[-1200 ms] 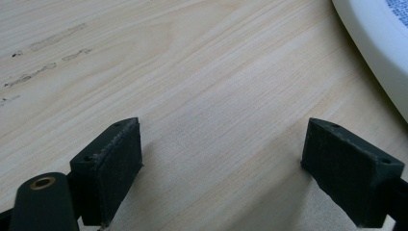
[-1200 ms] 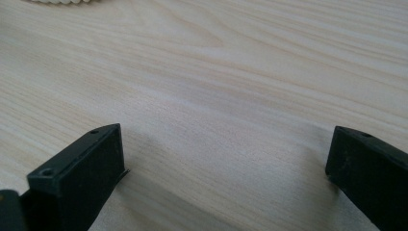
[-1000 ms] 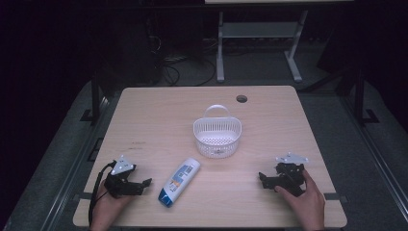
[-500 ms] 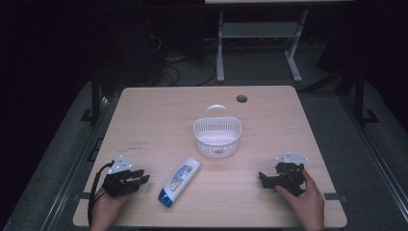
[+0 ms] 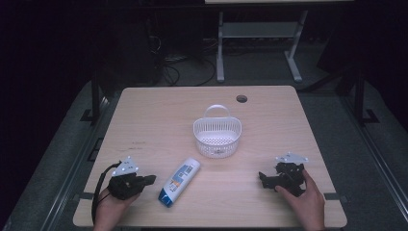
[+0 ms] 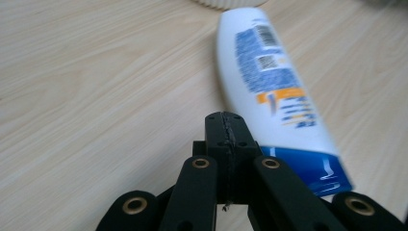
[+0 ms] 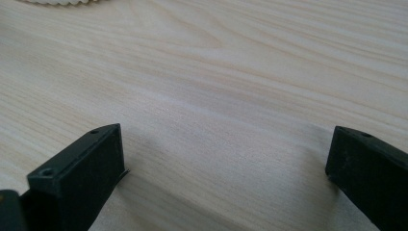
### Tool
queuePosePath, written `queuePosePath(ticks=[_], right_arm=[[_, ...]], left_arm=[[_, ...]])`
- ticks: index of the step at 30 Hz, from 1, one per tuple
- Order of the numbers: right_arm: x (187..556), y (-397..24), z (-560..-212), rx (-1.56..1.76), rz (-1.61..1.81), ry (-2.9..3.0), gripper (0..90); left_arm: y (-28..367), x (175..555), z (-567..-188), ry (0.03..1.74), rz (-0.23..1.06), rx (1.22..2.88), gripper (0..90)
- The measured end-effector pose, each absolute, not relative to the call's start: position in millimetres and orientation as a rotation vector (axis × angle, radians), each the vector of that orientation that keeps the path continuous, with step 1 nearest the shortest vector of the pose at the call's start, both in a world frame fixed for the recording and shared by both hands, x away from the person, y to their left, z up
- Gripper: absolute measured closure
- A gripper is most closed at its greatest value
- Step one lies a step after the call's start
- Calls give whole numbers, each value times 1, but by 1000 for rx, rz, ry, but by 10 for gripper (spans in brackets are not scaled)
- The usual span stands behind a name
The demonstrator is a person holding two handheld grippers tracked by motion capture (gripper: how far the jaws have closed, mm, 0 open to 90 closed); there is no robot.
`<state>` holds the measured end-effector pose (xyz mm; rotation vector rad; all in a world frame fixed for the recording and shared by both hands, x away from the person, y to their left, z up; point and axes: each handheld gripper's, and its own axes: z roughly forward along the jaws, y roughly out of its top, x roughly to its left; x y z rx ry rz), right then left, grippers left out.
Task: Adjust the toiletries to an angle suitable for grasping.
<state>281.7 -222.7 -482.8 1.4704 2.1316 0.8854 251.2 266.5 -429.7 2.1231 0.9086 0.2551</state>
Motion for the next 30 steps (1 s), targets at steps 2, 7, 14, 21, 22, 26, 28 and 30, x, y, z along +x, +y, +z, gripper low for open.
queuePosePath(ticks=[2, 7, 14, 21, 22, 26, 28, 30], right_arm=[[282, -223, -483, 1470, 886, 2132, 0], [282, -223, -483, 1470, 886, 2131, 0], [282, -223, -483, 1470, 888, 2130, 0], [282, -223, -483, 1472, 888, 2129, 0], [282, -223, -483, 1472, 888, 2130, 0], [282, -223, -483, 1472, 888, 2130, 0], [282, -223, -483, 1472, 888, 2130, 0], [282, -223, -483, 1472, 887, 2130, 0]], left_arm=[[265, 251, -429, 898, 245, 2121, 899], [253, 248, -424, 858, 226, 2131, 899], [230, 244, -420, 789, 189, 2154, 899], [210, 241, -418, 733, 162, 2164, 899], [206, 240, -418, 721, 157, 2168, 899], [191, 236, -421, 677, 128, 2200, 899], [186, 235, -424, 665, 115, 2217, 899], [181, 233, -427, 658, 103, 2235, 899]])
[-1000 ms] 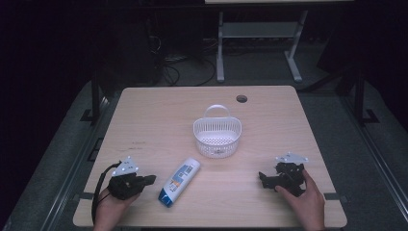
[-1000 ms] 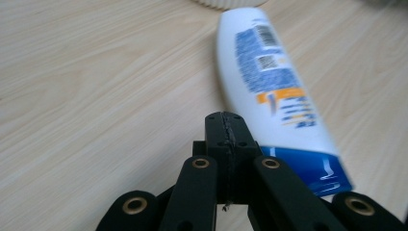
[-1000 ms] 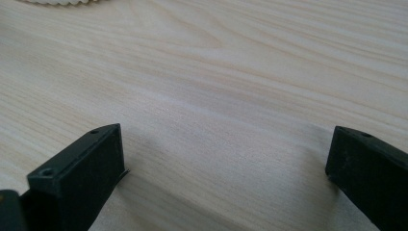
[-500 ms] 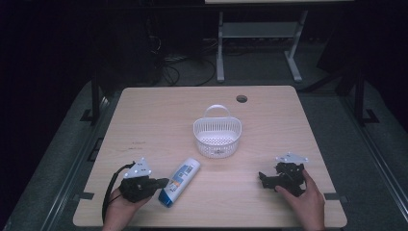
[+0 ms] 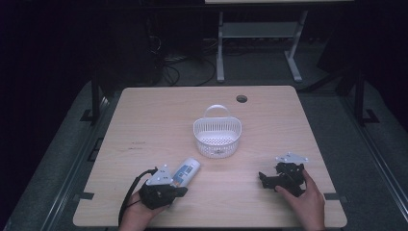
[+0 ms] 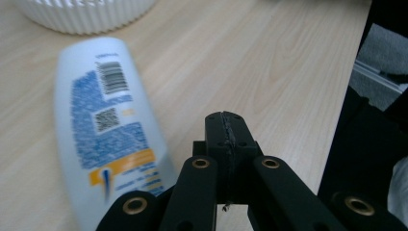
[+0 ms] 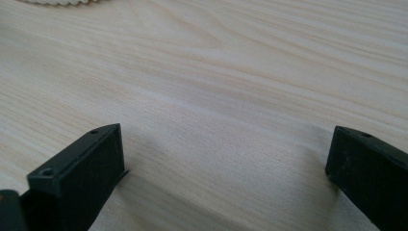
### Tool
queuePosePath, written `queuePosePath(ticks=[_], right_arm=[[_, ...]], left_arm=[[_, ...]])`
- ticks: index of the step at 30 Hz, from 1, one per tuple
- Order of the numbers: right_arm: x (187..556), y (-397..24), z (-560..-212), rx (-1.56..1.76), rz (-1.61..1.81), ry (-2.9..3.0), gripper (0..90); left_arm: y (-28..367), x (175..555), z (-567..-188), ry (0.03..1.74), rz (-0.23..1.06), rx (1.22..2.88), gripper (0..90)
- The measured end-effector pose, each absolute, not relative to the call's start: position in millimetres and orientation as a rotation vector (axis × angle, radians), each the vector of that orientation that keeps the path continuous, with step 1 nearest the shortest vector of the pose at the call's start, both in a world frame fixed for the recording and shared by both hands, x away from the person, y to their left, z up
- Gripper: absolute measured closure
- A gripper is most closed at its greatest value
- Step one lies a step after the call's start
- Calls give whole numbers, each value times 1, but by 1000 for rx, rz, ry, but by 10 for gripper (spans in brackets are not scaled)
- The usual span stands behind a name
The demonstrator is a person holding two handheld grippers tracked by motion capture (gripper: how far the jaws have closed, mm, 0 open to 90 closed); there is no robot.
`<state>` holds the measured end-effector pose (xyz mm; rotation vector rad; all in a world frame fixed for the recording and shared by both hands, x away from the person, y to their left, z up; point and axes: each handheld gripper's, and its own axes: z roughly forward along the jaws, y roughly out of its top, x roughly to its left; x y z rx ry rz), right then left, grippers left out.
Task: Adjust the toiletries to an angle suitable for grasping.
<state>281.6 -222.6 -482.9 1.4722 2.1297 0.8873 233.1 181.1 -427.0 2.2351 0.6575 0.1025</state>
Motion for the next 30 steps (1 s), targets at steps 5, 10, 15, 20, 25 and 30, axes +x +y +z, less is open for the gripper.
queuePosePath(ticks=[5, 10, 15, 20, 25, 30], right_arm=[[282, -223, -483, 1472, 888, 2130, 0], [282, -223, -483, 1473, 888, 2130, 0], [282, -223, -483, 1471, 886, 2131, 0], [282, -223, -483, 1470, 885, 2132, 0], [282, -223, -483, 1470, 885, 2132, 0], [282, -223, -483, 1471, 885, 2132, 0]], left_arm=[[177, 232, -434, 661, 92, 2263, 899], [177, 231, -441, 676, 89, 2297, 900], [179, 233, -448, 702, 113, 2338, 900], [185, 234, -449, 731, 132, 2342, 899], [190, 235, -449, 754, 135, 2338, 900], [197, 237, -448, 775, 150, 2326, 899]])
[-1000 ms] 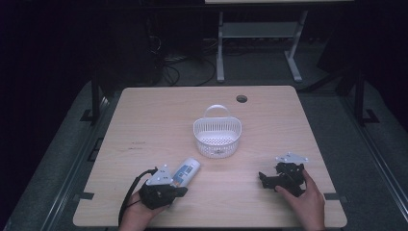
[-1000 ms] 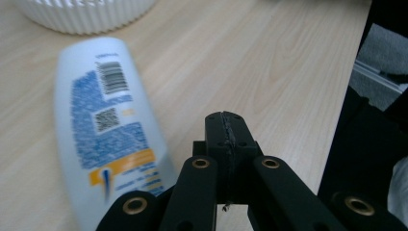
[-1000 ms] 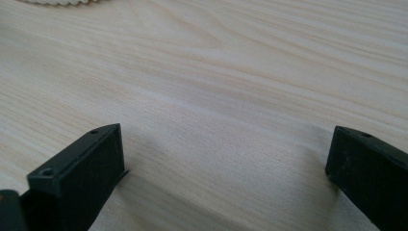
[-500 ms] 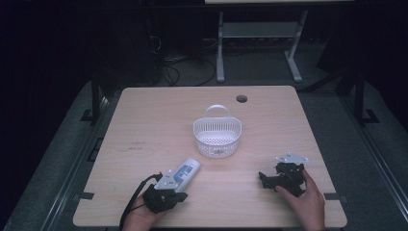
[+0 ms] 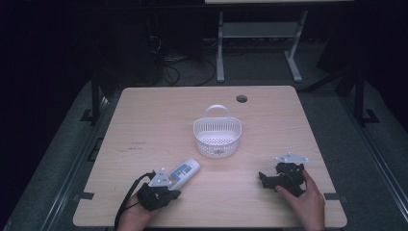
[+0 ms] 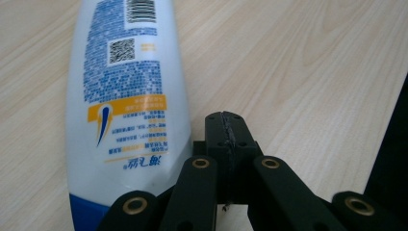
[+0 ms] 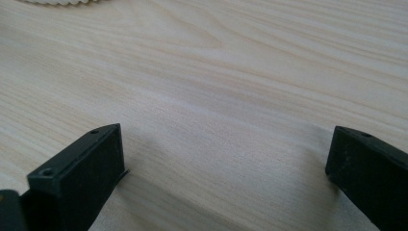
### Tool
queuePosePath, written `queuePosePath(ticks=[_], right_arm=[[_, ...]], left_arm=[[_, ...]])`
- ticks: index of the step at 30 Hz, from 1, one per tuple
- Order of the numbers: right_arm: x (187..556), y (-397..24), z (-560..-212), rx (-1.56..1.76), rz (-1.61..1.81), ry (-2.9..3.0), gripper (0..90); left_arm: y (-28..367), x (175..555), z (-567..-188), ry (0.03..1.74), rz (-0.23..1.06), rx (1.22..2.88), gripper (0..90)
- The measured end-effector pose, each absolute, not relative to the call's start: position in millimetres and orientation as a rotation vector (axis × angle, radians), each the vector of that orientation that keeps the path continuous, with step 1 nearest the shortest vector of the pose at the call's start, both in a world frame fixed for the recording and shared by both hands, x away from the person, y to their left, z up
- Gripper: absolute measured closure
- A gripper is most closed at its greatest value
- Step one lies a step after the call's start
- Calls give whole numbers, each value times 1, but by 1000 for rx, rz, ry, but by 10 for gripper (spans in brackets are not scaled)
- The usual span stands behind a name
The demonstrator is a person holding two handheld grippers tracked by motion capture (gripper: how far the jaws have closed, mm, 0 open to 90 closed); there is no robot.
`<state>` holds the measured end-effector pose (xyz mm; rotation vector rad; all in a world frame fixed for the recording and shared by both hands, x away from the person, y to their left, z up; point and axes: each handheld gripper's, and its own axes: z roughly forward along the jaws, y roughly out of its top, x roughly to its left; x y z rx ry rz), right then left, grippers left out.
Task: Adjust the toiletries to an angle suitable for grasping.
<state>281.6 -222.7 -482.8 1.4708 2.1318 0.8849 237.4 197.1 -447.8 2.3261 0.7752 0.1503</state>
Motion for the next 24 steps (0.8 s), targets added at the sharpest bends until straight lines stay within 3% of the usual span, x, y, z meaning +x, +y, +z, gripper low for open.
queuePosePath(ticks=[24], right_arm=[[282, -223, -483, 1470, 885, 2132, 0]], left_arm=[[222, 246, -447, 875, 211, 2308, 900]])
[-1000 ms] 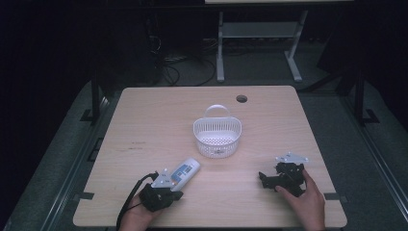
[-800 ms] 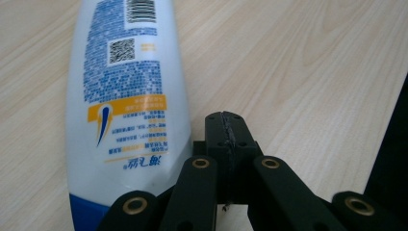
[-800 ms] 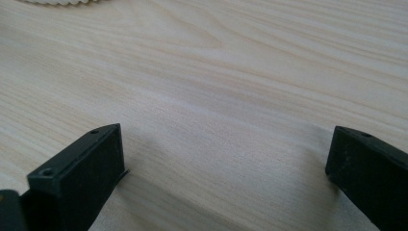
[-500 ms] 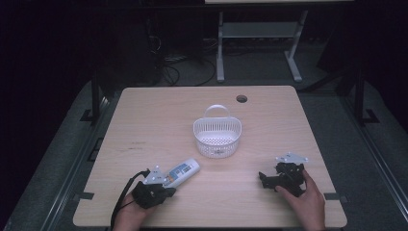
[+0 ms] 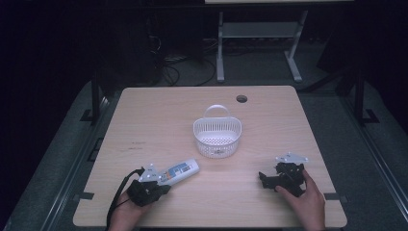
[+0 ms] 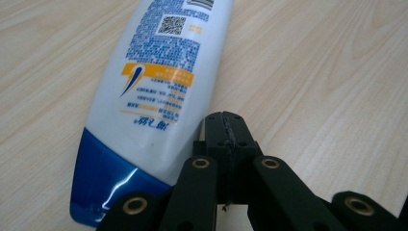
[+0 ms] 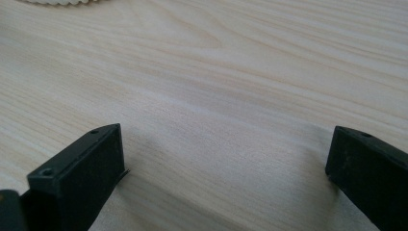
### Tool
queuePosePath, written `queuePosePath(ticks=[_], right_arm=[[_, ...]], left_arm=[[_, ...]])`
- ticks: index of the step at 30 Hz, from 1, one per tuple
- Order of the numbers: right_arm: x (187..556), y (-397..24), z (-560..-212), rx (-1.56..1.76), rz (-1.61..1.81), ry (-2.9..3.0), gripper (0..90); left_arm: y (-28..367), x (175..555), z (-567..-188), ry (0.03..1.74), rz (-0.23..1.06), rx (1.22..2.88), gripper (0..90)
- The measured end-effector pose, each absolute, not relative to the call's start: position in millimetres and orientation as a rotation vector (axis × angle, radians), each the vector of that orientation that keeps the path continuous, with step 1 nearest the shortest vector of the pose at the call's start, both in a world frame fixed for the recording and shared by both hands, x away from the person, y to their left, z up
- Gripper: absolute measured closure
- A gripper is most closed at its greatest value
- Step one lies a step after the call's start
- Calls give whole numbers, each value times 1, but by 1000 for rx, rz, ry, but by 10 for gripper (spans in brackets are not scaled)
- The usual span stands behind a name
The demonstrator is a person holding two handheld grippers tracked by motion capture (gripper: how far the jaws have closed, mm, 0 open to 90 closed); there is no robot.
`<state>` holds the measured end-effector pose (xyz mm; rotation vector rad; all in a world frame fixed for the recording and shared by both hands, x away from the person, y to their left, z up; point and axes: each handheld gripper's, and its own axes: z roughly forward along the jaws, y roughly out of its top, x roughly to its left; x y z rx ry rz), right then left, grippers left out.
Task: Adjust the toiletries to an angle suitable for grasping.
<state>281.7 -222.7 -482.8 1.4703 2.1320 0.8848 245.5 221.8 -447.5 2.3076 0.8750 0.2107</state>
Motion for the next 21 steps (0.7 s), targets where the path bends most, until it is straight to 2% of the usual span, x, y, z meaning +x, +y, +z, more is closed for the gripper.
queuePosePath(ticks=[21], right_arm=[[282, -223, -483, 1471, 885, 2132, 0]], left_arm=[[243, 258, -448, 960, 277, 2285, 900]])
